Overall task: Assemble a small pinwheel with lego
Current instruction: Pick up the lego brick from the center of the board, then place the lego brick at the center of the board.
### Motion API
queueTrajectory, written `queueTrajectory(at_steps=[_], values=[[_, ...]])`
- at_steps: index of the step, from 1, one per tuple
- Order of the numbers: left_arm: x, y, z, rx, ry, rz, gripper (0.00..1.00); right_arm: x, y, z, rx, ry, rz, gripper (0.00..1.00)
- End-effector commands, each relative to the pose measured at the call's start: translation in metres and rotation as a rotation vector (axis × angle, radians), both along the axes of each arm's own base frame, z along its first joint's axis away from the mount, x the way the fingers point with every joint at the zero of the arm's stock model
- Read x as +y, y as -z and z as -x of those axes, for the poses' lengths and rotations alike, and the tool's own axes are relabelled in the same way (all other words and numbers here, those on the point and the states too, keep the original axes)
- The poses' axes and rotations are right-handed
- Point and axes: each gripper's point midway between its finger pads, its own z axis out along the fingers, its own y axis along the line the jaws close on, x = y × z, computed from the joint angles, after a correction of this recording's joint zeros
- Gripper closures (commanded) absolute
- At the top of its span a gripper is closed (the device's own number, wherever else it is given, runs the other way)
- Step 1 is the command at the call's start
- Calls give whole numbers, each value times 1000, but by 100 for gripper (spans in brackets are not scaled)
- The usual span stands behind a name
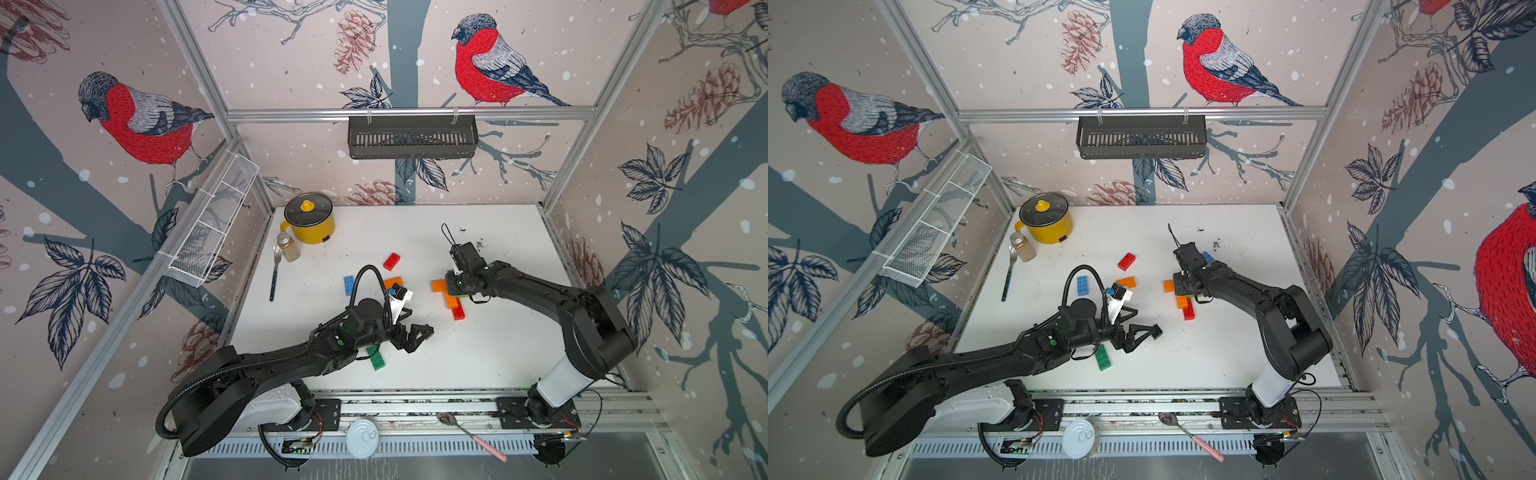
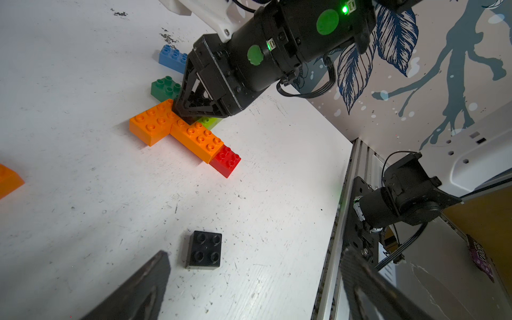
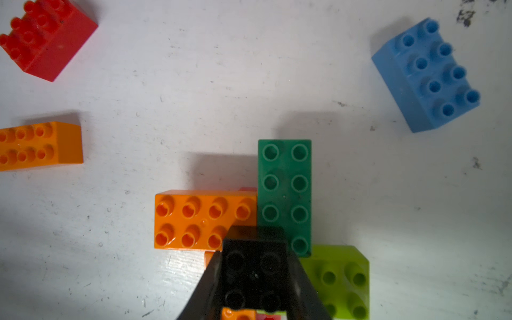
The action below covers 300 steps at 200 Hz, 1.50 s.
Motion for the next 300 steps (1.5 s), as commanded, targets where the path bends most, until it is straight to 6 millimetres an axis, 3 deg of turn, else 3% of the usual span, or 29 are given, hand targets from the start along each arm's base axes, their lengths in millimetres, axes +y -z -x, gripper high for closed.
queueTrajectory(at_steps=[1,23,42,72,107,120,133,156,175,213,235,280,300], values=[[-5,-14,0,-43,23,37,3,-14,30,30,133,-16,65,93],[-5,-14,0,-45,21,37,3,-17,39,37,164,-21,74,95],[-3,-15,-1,-50,12,35,3,-12,31,34,150,-25,46,96],[-1,-16,-2,-57,0,35,3,-7,0,6,76,-6,-23,96],[-1,-16,-4,-53,-8,38,3,-16,-57,-38,-46,-5,-76,96],[-2,-15,-4,-48,-9,42,3,-30,-76,-56,-87,-13,-85,96],[-3,-14,-5,-40,-14,47,4,-57,-89,-76,-127,31,-47,96],[-5,-11,-9,-12,-31,48,4,-98,-99,-103,-159,92,-21,96],[-8,-15,-10,14,-36,63,4,-135,-93,-125,-166,148,40,96],[-10,-28,-12,89,-64,105,4,-181,-76,-160,-123,204,41,96],[-8,-32,-12,118,-81,110,4,-192,-65,-173,-118,223,52,96],[18,-28,-37,126,-288,5,3,-204,-19,-175,-23,244,82,96],[27,-35,-42,113,-331,17,3,-206,-14,-176,-13,256,82,95]])
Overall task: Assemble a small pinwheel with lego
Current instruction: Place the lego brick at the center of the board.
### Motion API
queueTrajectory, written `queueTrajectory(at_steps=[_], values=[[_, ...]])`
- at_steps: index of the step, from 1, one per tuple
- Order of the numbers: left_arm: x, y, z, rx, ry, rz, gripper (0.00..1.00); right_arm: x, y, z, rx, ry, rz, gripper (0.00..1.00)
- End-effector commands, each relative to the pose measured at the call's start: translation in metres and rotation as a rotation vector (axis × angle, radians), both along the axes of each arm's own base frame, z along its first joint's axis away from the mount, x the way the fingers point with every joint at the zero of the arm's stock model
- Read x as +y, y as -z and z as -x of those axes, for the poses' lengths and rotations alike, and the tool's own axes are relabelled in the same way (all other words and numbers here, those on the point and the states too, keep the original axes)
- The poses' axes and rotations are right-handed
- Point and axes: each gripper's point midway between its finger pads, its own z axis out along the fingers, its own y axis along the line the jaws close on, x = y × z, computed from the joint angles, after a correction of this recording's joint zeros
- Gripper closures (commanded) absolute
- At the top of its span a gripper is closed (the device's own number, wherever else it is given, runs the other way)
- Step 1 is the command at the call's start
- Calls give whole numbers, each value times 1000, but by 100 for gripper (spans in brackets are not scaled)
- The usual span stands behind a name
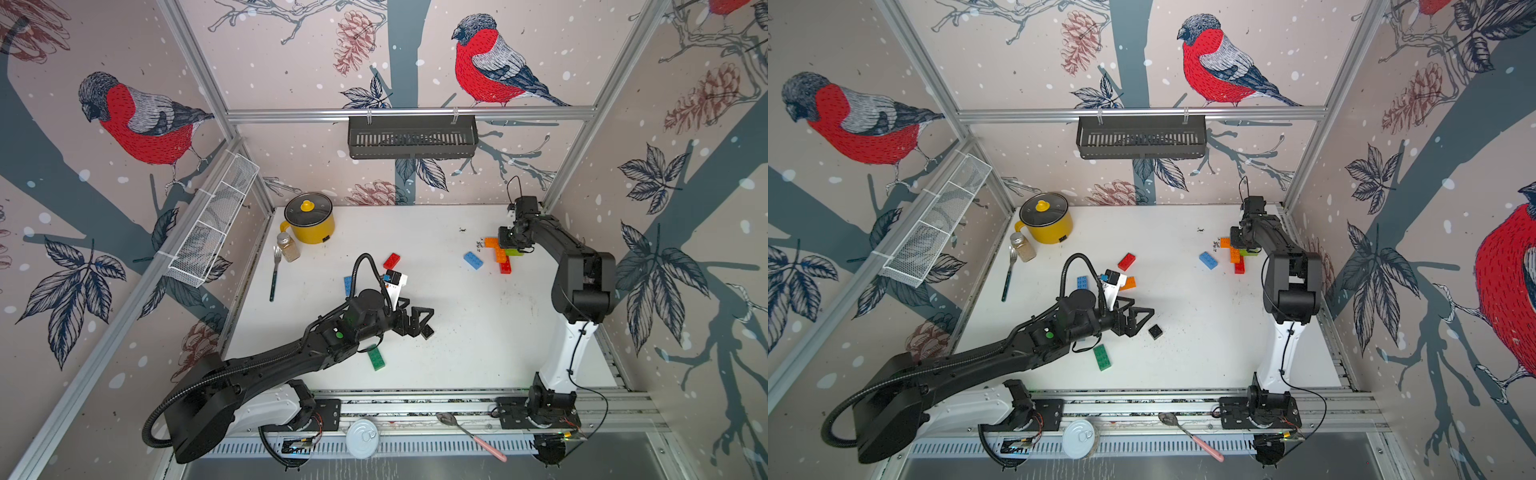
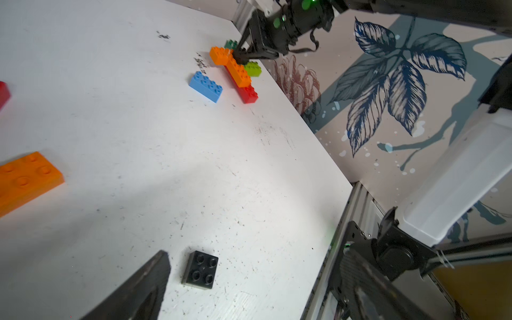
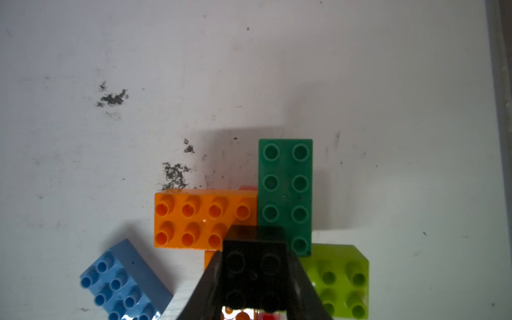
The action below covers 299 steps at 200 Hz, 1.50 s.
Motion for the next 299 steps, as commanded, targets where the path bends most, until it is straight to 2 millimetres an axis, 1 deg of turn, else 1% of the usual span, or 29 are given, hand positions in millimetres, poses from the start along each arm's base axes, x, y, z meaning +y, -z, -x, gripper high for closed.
queueTrajectory(at_steps=[1,33,51,62,78,90,104,110,112,116,124,131,132,133,137,139,144,150,158,165,174,182,190,204,233,249,262,276,299], values=[[18,3,-12,15,-115,-38,3,-4,1,-4,-6,6,18,94],[30,-2,-18,4,-169,-42,3,-3,5,-4,0,8,14,76],[37,-6,-20,-7,-196,-44,3,-1,7,-4,3,7,5,68],[41,-9,-21,-15,-208,-42,3,-1,4,-5,-2,11,-1,59],[46,-11,-22,-31,-227,-43,3,1,-3,-8,-15,12,-4,49],[50,-14,-23,-44,-245,-40,3,2,-12,-10,-32,13,-7,43],[55,-16,-24,-57,-262,-33,3,1,-29,-12,-66,27,3,34],[57,-18,-24,-60,-267,-29,3,3,-41,-12,-92,29,10,31],[57,-19,-24,-60,-268,-27,3,3,-43,-12,-94,30,11,31],[58,-20,-23,-62,-267,-24,3,5,-52,-11,-115,32,16,28],[58,-23,-21,-62,-257,-14,3,9,-67,-9,-146,36,28,26],[57,-26,-18,-62,-242,-4,3,17,-83,-5,-187,28,36,24],[57,-26,-17,-62,-238,-4,3,19,-82,-4,-186,24,36,23],[57,-27,-16,-61,-235,-2,3,21,-88,-4,-199,21,35,23],[55,-29,-14,-58,-222,7,3,29,-92,1,-213,8,32,21],[55,-29,-12,-56,-213,10,3,37,-96,4,-228,-6,25,19],[53,-31,-9,-50,-192,22,3,48,-99,12,-245,-31,12,17],[48,-32,-3,-38,-155,40,3,63,-99,20,-253,-66,-1,15],[41,-33,6,-22,-89,64,3,81,-93,32,-254,-109,-14,12],[34,-34,15,2,-31,85,3,94,-79,43,-234,-144,-26,11],[27,-34,25,37,29,102,3,105,-60,54,-195,-173,-41,9],[23,-31,30,67,61,105,3,110,-43,59,-164,-188,-42,8],[21,-27,33,91,77,104,3,111,-25,62,-134,-187,-33,7],[18,-22,34,114,86,104,3,113,-5,59,-100,-191,-7,7],[14,-15,32,133,86,106,3,113,16,45,-66,-201,71,6],[13,-13,30,134,85,106,3,118,27,40,-38,-229,41,6],[14,-13,29,131,75,102,3,116,34,37,-16,-223,38,8],[15,-15,26,120,63,102,3,117,39,36,-4,-225,28,9],[18,-17,22,109,36,89,3,124,42,40,13,-246,7,16]])
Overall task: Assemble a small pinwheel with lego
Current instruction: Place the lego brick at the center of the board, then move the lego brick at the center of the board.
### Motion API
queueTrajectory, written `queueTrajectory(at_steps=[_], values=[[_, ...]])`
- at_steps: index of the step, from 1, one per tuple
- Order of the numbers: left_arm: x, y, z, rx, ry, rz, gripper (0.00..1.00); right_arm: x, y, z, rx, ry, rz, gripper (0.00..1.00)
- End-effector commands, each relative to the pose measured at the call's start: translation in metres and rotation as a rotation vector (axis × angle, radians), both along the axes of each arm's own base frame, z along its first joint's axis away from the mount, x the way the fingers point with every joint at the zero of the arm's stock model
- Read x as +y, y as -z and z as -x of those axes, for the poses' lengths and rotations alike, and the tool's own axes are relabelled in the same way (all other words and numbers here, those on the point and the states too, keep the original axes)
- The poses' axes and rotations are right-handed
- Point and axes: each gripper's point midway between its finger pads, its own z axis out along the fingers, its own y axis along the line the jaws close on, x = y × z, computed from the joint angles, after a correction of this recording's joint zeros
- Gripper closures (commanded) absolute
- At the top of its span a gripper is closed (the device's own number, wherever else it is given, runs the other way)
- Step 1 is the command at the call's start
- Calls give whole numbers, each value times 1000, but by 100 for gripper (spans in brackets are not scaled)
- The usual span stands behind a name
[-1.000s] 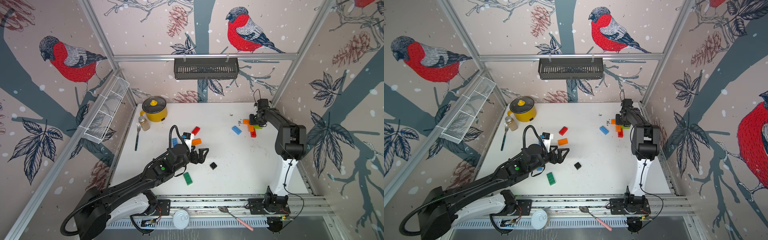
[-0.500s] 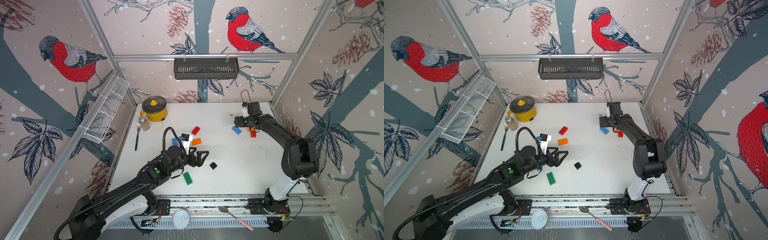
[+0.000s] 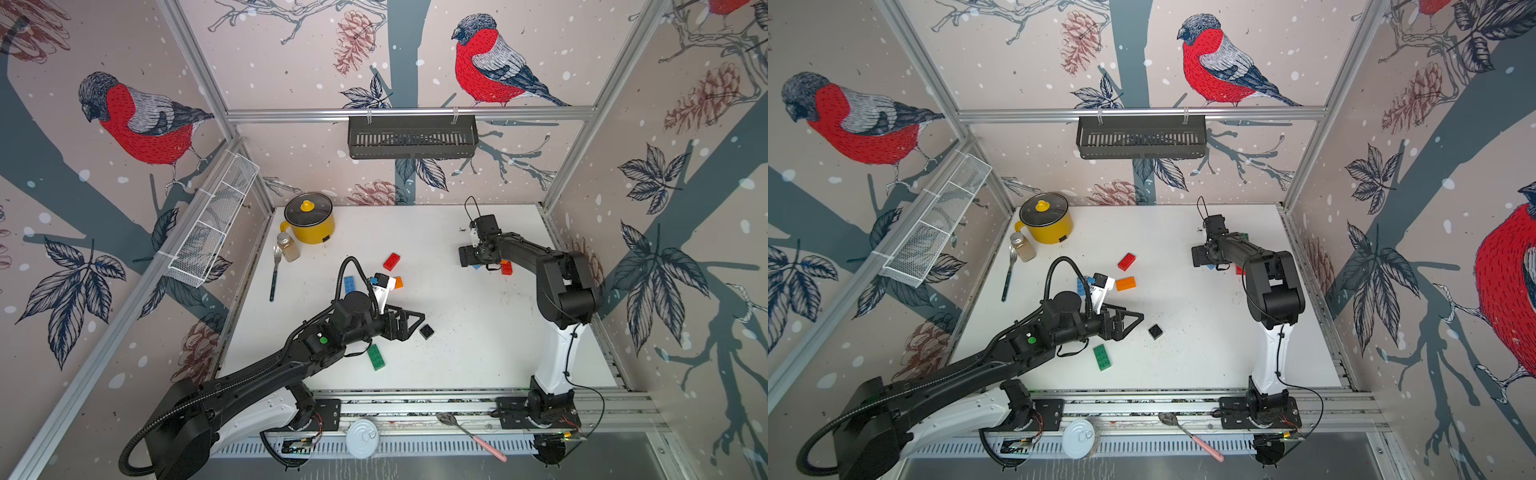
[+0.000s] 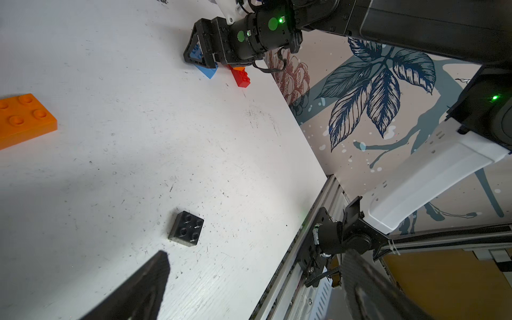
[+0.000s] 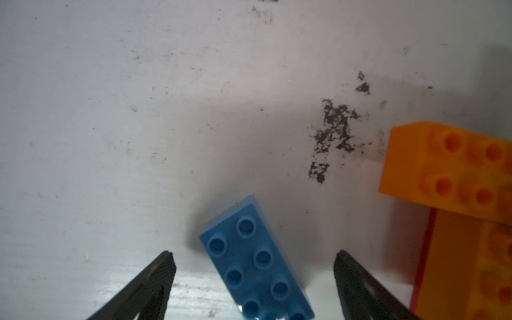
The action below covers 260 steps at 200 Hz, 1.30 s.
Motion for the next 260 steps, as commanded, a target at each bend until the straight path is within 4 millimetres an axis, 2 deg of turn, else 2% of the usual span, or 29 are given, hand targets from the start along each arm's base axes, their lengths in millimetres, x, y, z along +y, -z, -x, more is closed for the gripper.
queueTrajectory(at_steps=[1,46,94,112,126,152,166,201,232,260], values=[[0,-12,-6,-33,-22,18,3,11,1,4,15,-43,-27,16],[15,-7,-21,-40,-135,-53,3,21,-3,16,11,-59,-48,45],[54,1,-46,-31,-368,-192,3,26,-7,31,-20,-22,-27,70],[70,10,-53,-2,-448,-259,3,42,-11,45,-31,-39,-45,74],[75,16,-54,24,-472,-278,4,52,-13,61,-30,-29,-48,81],[82,22,-52,37,-499,-282,4,78,-27,101,-57,-30,-90,82],[88,23,-51,37,-521,-285,4,82,-31,120,-60,0,-110,82],[101,24,-51,35,-565,-298,4,86,-26,165,-47,50,-143,82],[106,24,-50,30,-585,-289,4,88,-20,190,-44,130,-158,81],[107,26,-52,33,-594,-281,3,95,-8,200,-16,157,-160,81]])
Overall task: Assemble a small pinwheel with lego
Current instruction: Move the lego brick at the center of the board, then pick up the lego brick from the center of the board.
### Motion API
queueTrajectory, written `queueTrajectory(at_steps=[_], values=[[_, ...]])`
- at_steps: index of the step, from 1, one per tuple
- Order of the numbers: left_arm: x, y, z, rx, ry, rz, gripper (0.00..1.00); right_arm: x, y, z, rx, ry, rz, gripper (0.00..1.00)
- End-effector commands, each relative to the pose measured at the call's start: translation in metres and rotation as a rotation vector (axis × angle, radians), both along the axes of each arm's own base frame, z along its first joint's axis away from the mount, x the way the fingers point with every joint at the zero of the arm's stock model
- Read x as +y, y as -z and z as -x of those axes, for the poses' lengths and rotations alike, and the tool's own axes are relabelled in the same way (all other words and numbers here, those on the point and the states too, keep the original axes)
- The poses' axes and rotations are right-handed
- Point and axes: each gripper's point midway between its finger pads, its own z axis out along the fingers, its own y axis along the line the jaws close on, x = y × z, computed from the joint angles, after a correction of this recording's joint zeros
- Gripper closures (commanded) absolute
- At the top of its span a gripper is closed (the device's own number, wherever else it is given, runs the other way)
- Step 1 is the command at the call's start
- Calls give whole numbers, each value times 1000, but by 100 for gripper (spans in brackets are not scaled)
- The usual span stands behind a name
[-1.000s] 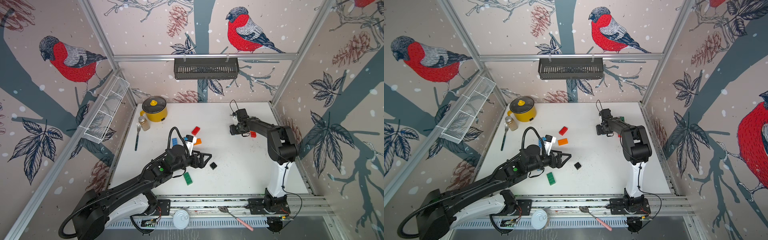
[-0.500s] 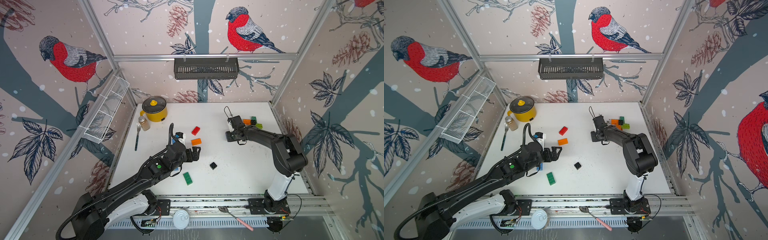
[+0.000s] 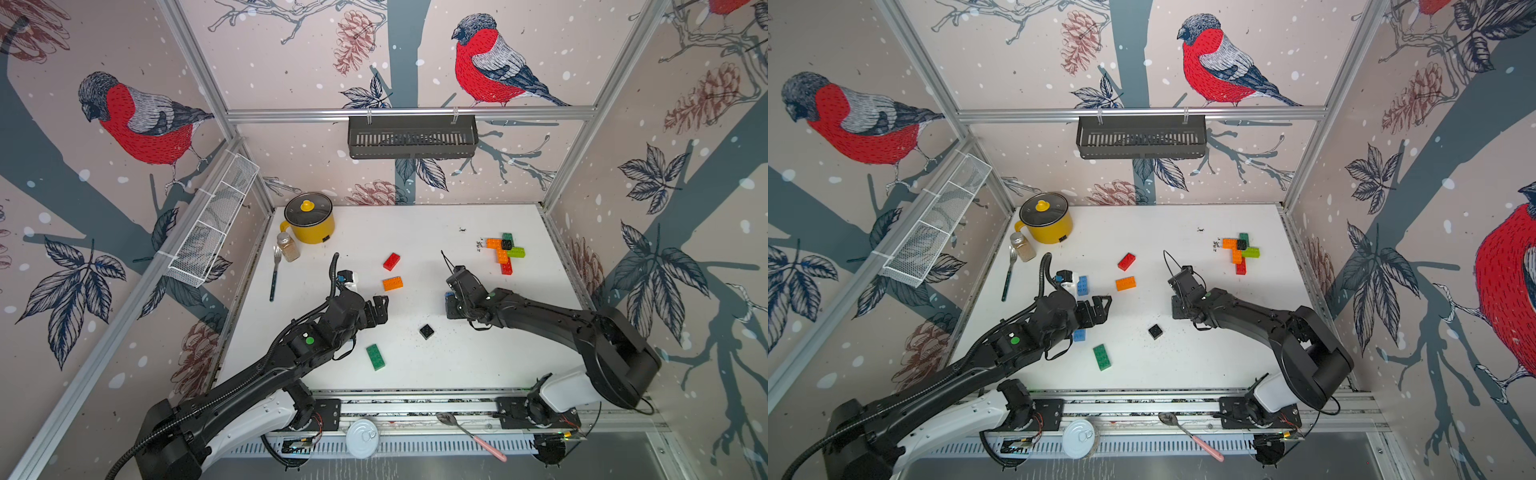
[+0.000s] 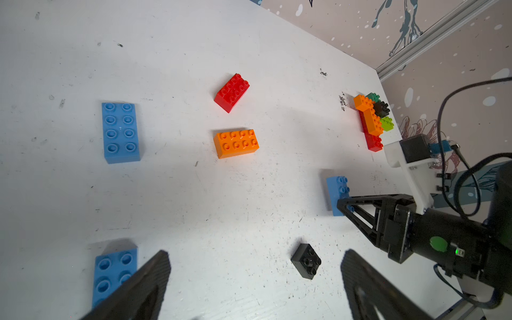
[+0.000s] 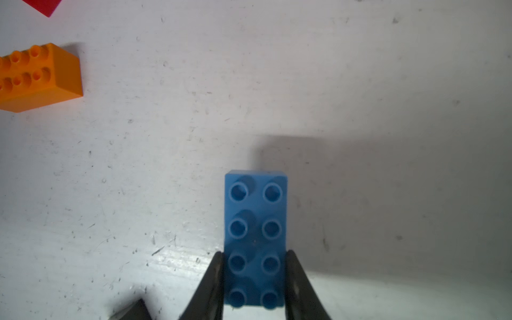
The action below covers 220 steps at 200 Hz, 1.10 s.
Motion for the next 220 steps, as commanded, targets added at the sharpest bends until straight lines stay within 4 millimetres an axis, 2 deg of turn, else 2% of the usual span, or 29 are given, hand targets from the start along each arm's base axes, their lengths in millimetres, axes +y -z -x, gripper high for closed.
queueTrajectory(at_steps=[1,32,82,100,117,141,175,201,220], values=[[4,1,-4,-4,-40,8,3,0,6,0,0,104,-18,81],[2,4,-6,4,-38,4,3,5,13,3,10,117,-6,79],[9,5,-10,-4,-66,-8,4,11,22,4,35,92,18,68],[12,4,-13,-4,-78,-5,3,14,22,4,39,79,10,53],[15,4,-16,-4,-92,1,3,18,17,2,32,62,3,44],[26,5,-27,22,-139,-10,3,28,-1,-1,2,12,-35,29],[51,19,-56,94,-237,-66,3,51,-52,-1,-83,-129,-171,1],[64,39,-78,134,-282,-137,6,56,-80,10,-121,-223,-239,0],[73,63,-91,206,-322,-188,9,53,-96,20,-143,-266,-265,0]])
